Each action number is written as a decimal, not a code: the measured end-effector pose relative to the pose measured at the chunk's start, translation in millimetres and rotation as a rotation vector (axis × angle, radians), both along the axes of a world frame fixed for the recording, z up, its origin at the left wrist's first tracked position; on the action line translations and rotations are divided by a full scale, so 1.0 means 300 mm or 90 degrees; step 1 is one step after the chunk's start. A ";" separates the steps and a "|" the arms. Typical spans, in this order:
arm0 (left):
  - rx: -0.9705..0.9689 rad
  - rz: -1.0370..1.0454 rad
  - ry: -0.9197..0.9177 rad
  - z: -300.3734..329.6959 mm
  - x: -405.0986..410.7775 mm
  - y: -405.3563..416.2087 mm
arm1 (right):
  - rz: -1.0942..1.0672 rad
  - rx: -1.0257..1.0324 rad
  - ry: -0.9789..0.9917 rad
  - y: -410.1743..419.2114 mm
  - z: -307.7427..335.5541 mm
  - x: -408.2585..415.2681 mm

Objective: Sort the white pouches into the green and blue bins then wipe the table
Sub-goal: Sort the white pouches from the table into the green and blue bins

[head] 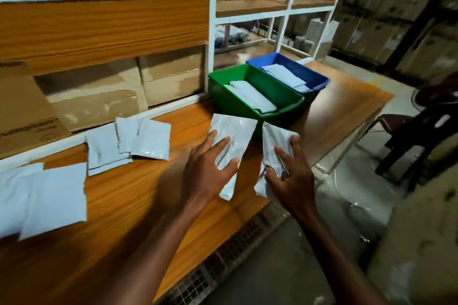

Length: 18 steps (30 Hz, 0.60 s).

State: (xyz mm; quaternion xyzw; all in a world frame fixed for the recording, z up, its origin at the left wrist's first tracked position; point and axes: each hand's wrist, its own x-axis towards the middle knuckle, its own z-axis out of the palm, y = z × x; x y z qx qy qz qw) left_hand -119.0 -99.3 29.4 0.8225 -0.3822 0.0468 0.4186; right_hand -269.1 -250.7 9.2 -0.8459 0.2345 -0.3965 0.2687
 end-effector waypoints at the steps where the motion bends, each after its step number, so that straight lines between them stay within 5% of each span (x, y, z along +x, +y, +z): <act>1: 0.006 -0.007 -0.005 0.009 -0.030 -0.063 | -0.005 0.000 -0.003 -0.051 0.004 -0.028; 9: 0.047 -0.132 -0.054 0.037 -0.180 -0.606 | -0.077 0.001 -0.038 -0.526 -0.040 -0.229; 18: 0.012 -0.118 -0.092 0.057 -0.120 -1.177 | -0.092 -0.034 -0.025 -1.108 -0.024 -0.177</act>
